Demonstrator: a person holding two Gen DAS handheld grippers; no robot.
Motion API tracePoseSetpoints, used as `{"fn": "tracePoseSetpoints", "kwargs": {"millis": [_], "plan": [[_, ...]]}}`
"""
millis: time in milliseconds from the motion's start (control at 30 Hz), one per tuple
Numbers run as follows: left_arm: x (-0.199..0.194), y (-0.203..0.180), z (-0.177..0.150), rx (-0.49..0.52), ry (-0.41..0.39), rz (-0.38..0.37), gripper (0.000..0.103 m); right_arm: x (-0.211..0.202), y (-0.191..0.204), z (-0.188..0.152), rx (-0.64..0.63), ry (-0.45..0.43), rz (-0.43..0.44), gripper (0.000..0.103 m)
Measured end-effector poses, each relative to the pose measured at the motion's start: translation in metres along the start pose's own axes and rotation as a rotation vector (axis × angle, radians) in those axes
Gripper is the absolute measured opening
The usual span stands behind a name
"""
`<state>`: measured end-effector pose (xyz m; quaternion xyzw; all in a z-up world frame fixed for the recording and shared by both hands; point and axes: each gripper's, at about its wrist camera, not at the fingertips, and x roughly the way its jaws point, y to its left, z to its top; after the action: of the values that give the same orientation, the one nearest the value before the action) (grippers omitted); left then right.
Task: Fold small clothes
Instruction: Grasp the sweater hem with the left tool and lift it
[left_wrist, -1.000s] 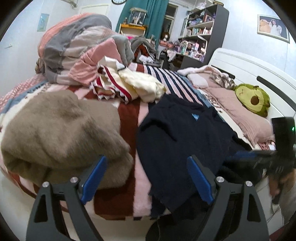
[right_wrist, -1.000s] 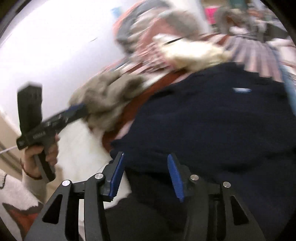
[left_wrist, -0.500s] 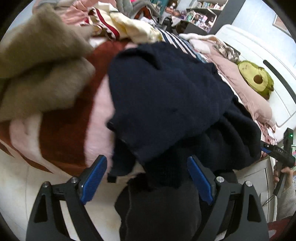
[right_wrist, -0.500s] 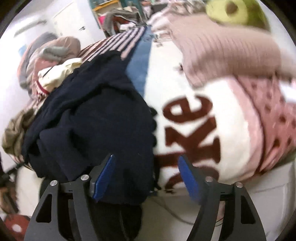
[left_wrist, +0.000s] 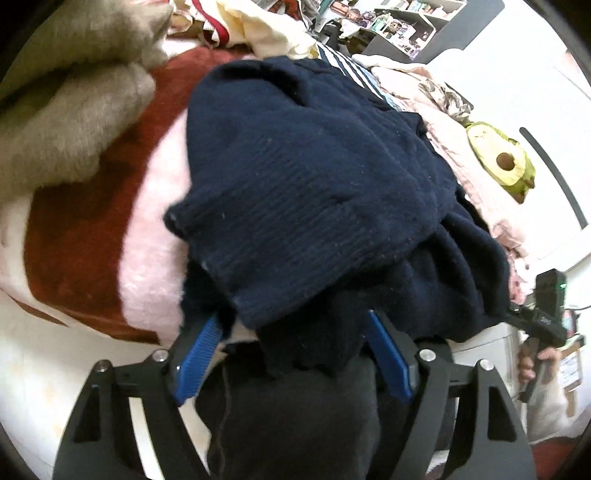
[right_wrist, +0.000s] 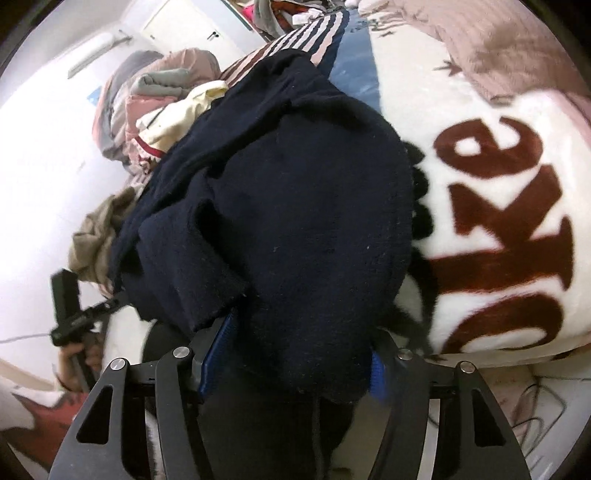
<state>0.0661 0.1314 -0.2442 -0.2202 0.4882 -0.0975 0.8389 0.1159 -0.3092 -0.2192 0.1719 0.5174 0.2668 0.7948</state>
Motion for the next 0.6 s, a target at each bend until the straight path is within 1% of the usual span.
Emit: {"fn": "tracePoseSetpoints", "kwargs": {"millis": [67, 100, 133, 167, 233, 300, 367, 400, 433, 467, 500, 533, 567, 600], "plan": [[0.006, -0.002, -0.005, -0.012, 0.033, -0.062, 0.074, 0.001, -0.002, -0.003, 0.011, 0.014, 0.029, 0.053], [0.010, -0.004, -0.008, -0.014, 0.045, -0.088, 0.067, 0.002, 0.000, -0.003, 0.005, 0.025, 0.036, 0.049], [0.016, -0.009, -0.012, -0.008, 0.059, -0.103, 0.063, 0.003, 0.001, -0.005, -0.002, 0.033, 0.043, 0.045], [0.020, -0.014, -0.012, 0.002, 0.063, -0.093, 0.062, 0.003, 0.002, -0.006, -0.008, 0.036, 0.050, 0.043], [0.026, -0.022, -0.012, 0.017, 0.061, -0.066, 0.058, 0.002, 0.004, -0.010, -0.017, 0.040, 0.081, 0.035], [0.029, -0.023, -0.011, 0.003, 0.058, -0.068, 0.058, 0.002, 0.004, -0.010, -0.018, 0.042, 0.118, 0.032], [0.028, -0.020, -0.011, -0.009, 0.055, -0.077, 0.056, 0.007, 0.006, -0.009, -0.023, 0.050, 0.127, 0.031], [0.028, -0.020, -0.012, -0.008, 0.054, -0.071, 0.050, 0.009, 0.007, -0.009, -0.027, 0.056, 0.126, 0.031], [0.027, -0.019, -0.013, -0.004, 0.053, -0.052, 0.043, 0.012, 0.007, -0.009, -0.029, 0.063, 0.127, 0.027], [0.026, -0.018, -0.014, -0.006, 0.052, -0.041, 0.039, 0.016, 0.008, -0.009, -0.029, 0.069, 0.133, 0.025], [0.025, -0.016, -0.015, -0.007, 0.051, -0.036, 0.029, 0.018, 0.008, -0.009, -0.028, 0.072, 0.139, 0.024], [0.022, -0.014, -0.016, -0.008, 0.048, -0.041, 0.026, 0.019, 0.010, -0.009, -0.033, 0.073, 0.141, 0.023], [0.020, -0.014, -0.016, -0.008, 0.045, -0.052, 0.020, 0.019, 0.012, -0.010, -0.040, 0.071, 0.140, 0.022], [0.018, -0.016, -0.016, -0.004, 0.040, -0.065, 0.018, 0.018, 0.015, -0.010, -0.050, 0.069, 0.141, 0.021]]}}
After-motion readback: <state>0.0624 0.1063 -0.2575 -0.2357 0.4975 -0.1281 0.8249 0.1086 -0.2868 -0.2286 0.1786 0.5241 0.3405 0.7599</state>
